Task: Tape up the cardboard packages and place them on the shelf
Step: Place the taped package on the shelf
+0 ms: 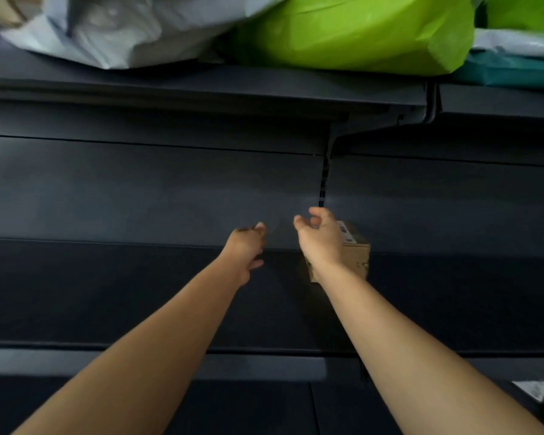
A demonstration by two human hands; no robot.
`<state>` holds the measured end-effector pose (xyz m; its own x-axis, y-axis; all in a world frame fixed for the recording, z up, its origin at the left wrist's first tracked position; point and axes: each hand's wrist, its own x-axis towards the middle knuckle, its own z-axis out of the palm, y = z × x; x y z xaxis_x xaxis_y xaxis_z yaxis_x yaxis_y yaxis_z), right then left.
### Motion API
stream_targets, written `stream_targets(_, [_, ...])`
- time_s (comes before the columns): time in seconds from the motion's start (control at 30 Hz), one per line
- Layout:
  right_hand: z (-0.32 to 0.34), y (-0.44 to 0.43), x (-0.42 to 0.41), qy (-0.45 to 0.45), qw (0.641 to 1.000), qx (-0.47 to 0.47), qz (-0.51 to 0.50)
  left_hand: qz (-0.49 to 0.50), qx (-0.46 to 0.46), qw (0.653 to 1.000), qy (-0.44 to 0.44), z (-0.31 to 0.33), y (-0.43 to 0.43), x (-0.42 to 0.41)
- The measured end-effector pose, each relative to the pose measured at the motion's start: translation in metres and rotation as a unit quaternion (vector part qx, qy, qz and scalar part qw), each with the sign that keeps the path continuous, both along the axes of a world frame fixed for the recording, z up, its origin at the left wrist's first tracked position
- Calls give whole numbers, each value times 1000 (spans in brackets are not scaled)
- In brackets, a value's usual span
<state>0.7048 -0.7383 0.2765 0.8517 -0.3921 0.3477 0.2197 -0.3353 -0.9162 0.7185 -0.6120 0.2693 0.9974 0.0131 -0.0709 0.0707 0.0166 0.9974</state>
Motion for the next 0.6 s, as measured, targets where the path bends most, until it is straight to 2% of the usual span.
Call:
stream_targets(0.4, [-2, 129, -16, 62, 978, 31, 198, 146, -20, 989, -31, 10, 127, -54])
stream_targets(0.6, [0, 202, -39, 68, 962, 13, 265, 208, -18, 977, -44, 14, 196, -98])
